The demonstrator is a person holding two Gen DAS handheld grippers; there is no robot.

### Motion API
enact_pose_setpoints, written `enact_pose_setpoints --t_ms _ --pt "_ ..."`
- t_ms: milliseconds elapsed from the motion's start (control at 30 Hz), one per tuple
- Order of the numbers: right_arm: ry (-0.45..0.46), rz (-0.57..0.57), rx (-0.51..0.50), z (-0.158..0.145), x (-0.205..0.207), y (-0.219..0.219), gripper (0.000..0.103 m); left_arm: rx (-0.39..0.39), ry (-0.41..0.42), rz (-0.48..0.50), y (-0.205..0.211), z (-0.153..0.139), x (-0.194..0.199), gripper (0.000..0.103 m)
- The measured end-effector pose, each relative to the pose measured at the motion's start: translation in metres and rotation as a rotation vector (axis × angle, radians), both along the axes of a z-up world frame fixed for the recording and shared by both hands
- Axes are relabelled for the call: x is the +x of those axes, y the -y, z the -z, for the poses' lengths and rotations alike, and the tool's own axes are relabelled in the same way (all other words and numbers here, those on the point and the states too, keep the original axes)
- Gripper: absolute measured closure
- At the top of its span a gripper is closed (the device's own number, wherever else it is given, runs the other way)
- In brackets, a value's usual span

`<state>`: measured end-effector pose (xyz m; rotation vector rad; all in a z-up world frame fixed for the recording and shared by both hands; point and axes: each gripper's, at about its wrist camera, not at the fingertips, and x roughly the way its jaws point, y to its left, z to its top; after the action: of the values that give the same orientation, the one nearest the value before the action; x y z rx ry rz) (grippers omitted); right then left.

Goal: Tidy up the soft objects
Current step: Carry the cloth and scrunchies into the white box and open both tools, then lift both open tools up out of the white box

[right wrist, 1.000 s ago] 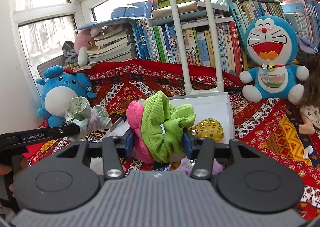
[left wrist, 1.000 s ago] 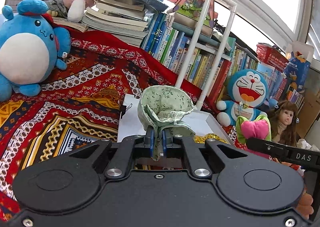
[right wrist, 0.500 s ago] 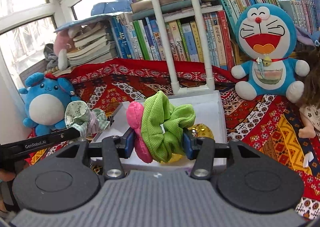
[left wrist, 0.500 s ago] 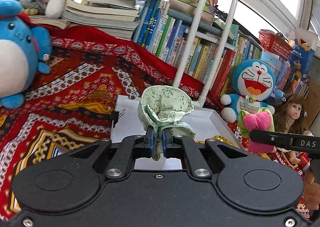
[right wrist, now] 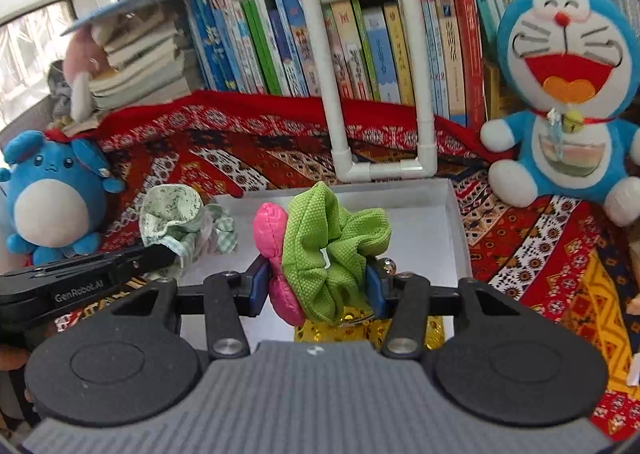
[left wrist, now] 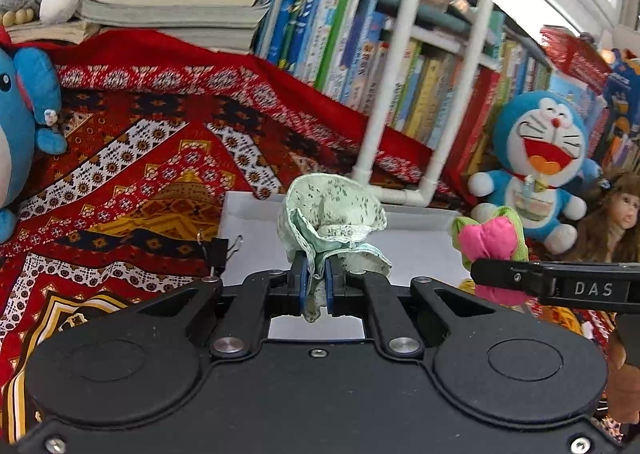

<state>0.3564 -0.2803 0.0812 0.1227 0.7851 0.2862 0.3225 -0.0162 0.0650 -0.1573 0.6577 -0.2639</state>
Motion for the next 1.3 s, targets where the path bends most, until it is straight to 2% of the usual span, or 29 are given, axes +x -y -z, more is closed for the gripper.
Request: enact_pose_setpoints --t_ms 300,800,933,1033,1100,1300 --pt "-0.038 0.017 -0.047 0.025 0.021 -0.006 0.05 0.037 -0.031 -0.015 -0.001 0.02 0.011 0.095" --pt "-0.05 0.012 -0.07 0.04 0.023 -0.013 0.05 0.082 -0.021 -0.017 0.006 0.022 0.009 0.092" --pt "-0.037 0.016 -0.065 0.04 0.021 -0.013 0.043 0.091 -0.01 -0.022 0.006 0.021 0.005 0.089" --pt "-0.029 0.018 -0.052 0.039 0.017 -0.011 0.037 0.093 0.006 -0.018 0.006 0.018 0.0 0.079" --pt "-0.017 0.012 -0.053 0.037 0.013 -0.01 0.034 0.095 0.023 -0.014 0.006 0.014 -0.004 0.067" --pt "0.031 0.004 -0.032 0.022 -0.003 -0.005 0.03 0.09 0.077 -0.023 0.002 -0.005 -0.026 0.05"
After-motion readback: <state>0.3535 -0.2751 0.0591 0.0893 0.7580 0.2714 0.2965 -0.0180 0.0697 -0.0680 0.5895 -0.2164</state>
